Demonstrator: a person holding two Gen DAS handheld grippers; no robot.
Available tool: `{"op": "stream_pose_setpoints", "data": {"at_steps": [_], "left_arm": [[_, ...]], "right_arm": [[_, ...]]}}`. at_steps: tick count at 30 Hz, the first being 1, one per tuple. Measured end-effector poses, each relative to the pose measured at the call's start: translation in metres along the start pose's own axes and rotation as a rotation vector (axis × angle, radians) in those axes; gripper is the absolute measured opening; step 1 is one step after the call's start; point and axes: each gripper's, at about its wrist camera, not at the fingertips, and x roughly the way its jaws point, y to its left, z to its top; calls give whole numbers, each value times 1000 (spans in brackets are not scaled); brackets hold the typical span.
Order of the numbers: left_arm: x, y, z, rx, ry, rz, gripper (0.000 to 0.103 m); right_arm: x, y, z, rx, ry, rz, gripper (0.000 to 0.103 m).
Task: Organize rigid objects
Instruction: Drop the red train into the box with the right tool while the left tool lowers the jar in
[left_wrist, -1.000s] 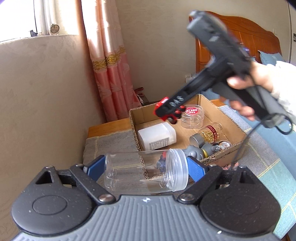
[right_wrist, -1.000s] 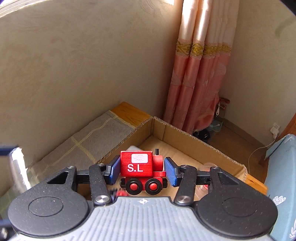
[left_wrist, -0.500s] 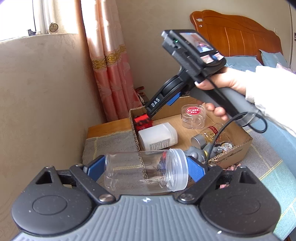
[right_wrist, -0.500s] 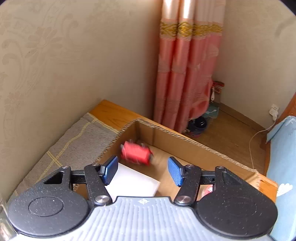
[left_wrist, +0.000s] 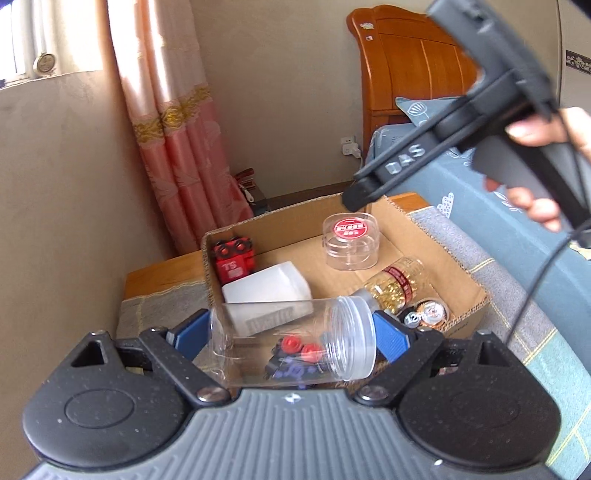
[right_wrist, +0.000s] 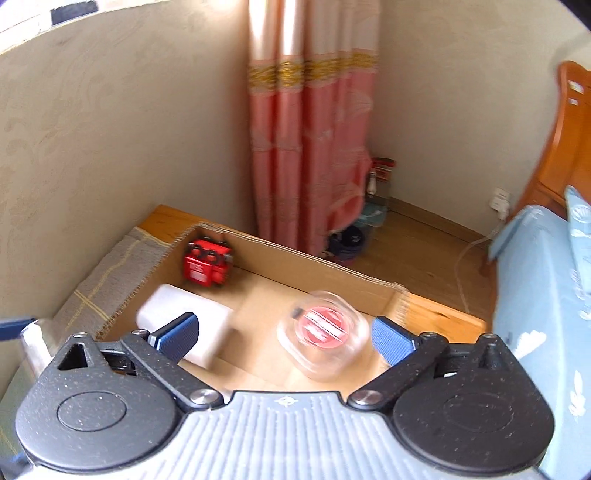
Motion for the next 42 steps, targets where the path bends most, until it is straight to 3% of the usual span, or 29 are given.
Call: {"op": "stream_pose_setpoints", "data": {"at_steps": [7, 14, 22, 29, 42], "left_arm": [[31, -9, 24, 35, 26, -7, 91], [49, -16, 47, 24, 60, -40, 91], [73, -26, 70, -52, 56, -79, 93], [76, -25, 64, -82, 77, -118, 93], [27, -6, 30, -53, 30, -51, 99]], "right_arm": [[-41, -21, -35, -19, 63, -39, 103], [-59, -12, -69, -75, 167, -58, 103], [-74, 5, -94, -116, 172, -52, 103], [-82, 4, -106, -100, 160, -49, 103], [-86, 4, -117, -4, 94, -11, 103]]}}
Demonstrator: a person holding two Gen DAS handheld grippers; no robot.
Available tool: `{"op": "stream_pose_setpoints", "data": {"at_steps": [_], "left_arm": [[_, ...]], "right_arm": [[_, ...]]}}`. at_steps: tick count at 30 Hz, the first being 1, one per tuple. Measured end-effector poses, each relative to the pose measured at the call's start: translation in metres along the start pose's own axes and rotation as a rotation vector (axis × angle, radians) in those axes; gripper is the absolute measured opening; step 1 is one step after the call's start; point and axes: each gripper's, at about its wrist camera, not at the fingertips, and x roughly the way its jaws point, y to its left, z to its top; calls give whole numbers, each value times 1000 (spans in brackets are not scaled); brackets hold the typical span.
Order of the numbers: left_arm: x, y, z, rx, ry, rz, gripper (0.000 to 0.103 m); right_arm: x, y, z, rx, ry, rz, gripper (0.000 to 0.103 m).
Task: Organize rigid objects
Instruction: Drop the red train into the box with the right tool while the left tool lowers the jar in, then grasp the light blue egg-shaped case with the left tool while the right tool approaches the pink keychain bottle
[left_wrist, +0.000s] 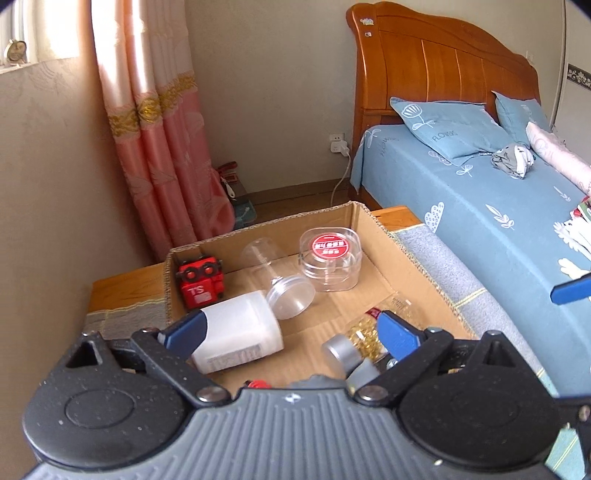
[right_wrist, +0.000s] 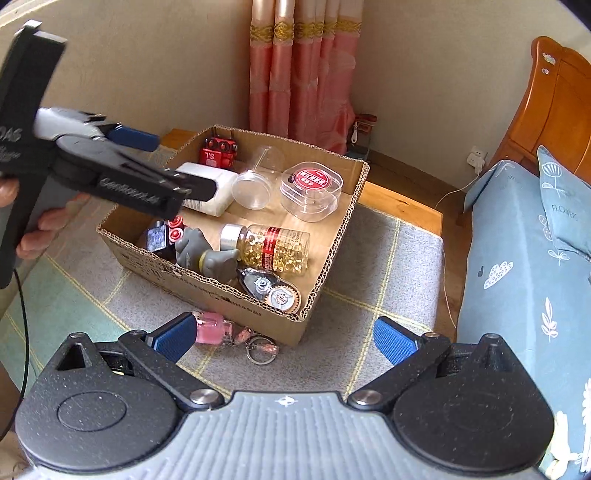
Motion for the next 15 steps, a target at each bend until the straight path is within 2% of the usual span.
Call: {"op": "stream_pose_setpoints", "data": {"at_steps": [4, 8, 12, 15], "left_arm": [[-16, 3, -14, 12, 1, 25, 100], [-28, 1, -32, 26, 4, 59, 100], [-35, -2, -54, 43, 20, 89, 100], [-36, -11, -71, 77, 22, 88, 100]], "right_arm": [[3, 3, -8, 63, -24, 1, 103], [6, 12, -22, 88, -65, -43, 103], [10, 22, -43, 99, -118, -117, 103], [16, 26, -64, 139, -134, -113, 103]]}}
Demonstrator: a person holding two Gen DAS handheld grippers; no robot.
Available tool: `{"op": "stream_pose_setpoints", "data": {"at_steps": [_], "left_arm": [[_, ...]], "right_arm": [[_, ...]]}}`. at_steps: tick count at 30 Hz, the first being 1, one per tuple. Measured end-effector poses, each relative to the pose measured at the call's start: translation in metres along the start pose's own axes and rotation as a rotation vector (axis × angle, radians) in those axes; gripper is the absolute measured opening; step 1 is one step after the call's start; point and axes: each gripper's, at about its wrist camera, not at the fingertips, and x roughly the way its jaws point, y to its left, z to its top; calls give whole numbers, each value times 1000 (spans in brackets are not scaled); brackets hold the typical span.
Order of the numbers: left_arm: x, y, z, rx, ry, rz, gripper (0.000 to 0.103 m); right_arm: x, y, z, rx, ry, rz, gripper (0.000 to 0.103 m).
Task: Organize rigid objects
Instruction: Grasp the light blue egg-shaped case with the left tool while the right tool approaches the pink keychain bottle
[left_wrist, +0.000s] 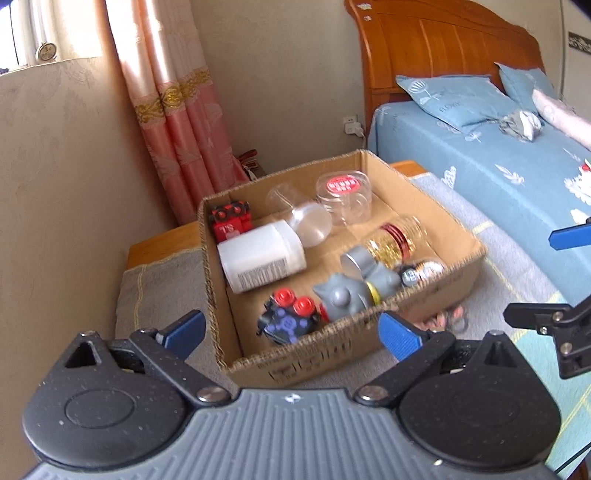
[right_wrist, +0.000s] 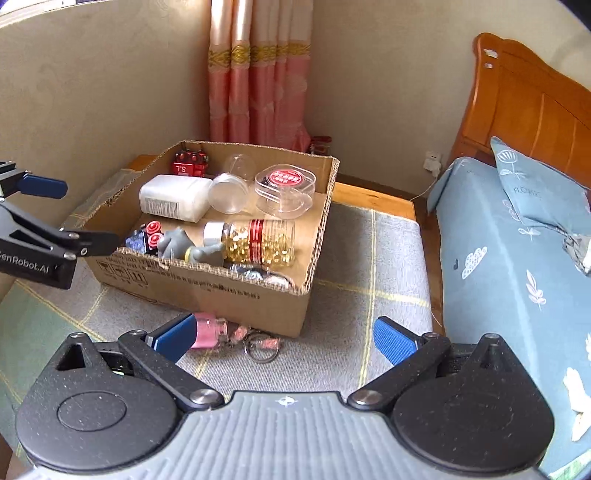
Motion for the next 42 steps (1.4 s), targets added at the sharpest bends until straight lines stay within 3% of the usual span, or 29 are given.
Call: {"op": "stream_pose_setpoints", "data": {"at_steps": [4, 8, 12, 15, 17, 21, 23, 27, 34, 42], "left_arm": [[6, -15, -21, 13, 22, -37, 100], [12, -29, -39, -2, 48, -111, 100], [19, -45, -56, -2, 66, -109, 99], [20, -52, -65, -5, 73, -107, 93], [18, -56, -71, -9, 67, -111, 82], [21, -60, -76, -25, 78, -133, 77], [24, -61, -79, -33, 94, -128, 65], [28, -58, -82, -69, 105, -167, 53], [29, -35, -85, -145, 117, -94, 53], [30, 7, -95, -263, 130, 26, 53]], "right_arm": [[9, -5, -32, 107, 28, 38, 103], [14, -6, -57, 150, 35, 13, 103], [17, -9, -71, 170, 51, 8, 103], [18, -12, -79, 190, 57, 9, 103], [20, -13, -81, 193, 61, 6, 103], [23, -12, -86, 178, 70, 11, 103], [25, -10, -88, 169, 76, 12, 103], [28, -6, -90, 140, 79, 22, 103], [34, 9, -95, 41, 73, -19, 103], [38, 19, -91, 32, 55, -7, 103]]}}
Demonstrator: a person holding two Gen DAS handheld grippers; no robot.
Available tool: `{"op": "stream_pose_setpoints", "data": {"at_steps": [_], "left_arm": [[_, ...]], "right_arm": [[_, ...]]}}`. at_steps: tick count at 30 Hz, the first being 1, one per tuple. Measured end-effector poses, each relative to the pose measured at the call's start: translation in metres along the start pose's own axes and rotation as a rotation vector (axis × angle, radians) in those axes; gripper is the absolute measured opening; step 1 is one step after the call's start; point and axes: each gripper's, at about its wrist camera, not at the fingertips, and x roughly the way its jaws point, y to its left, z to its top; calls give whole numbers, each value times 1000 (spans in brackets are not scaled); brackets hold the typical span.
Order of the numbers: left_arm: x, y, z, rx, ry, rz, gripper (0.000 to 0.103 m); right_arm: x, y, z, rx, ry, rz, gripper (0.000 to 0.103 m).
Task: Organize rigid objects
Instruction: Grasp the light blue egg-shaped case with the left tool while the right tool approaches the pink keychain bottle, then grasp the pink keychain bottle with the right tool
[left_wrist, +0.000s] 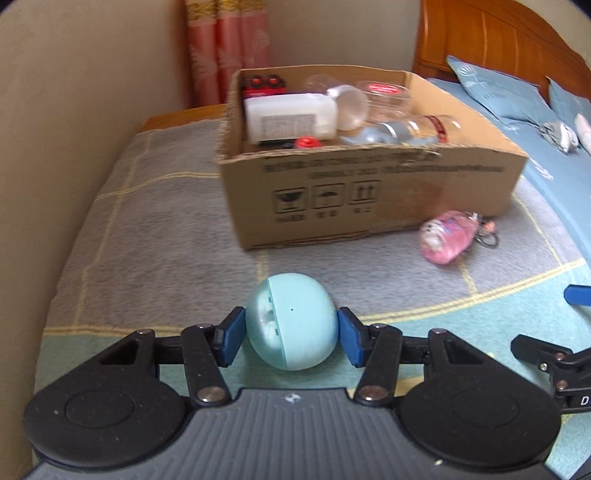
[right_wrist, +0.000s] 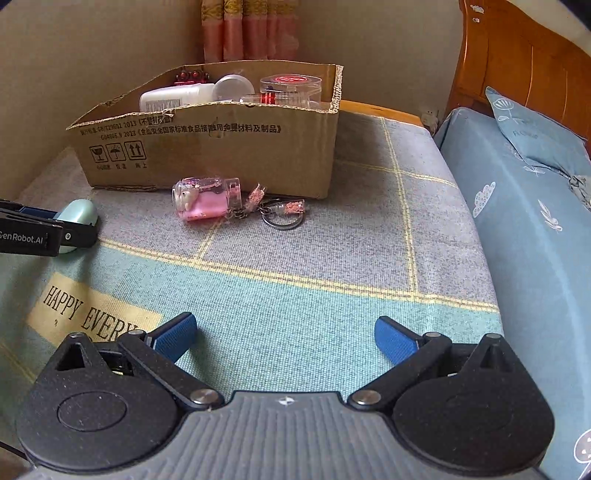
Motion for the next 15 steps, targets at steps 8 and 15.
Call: {"op": "stream_pose_setpoints", "data": {"at_steps": [8, 15], "left_arm": [[-1, 17, -3, -38, -7, 22, 55], [-2, 26, -7, -47, -16, 31, 58]], "right_arm": [[8, 6, 4, 3, -54, -3, 103], [22, 21, 26, -48, -28, 49, 103]]}}
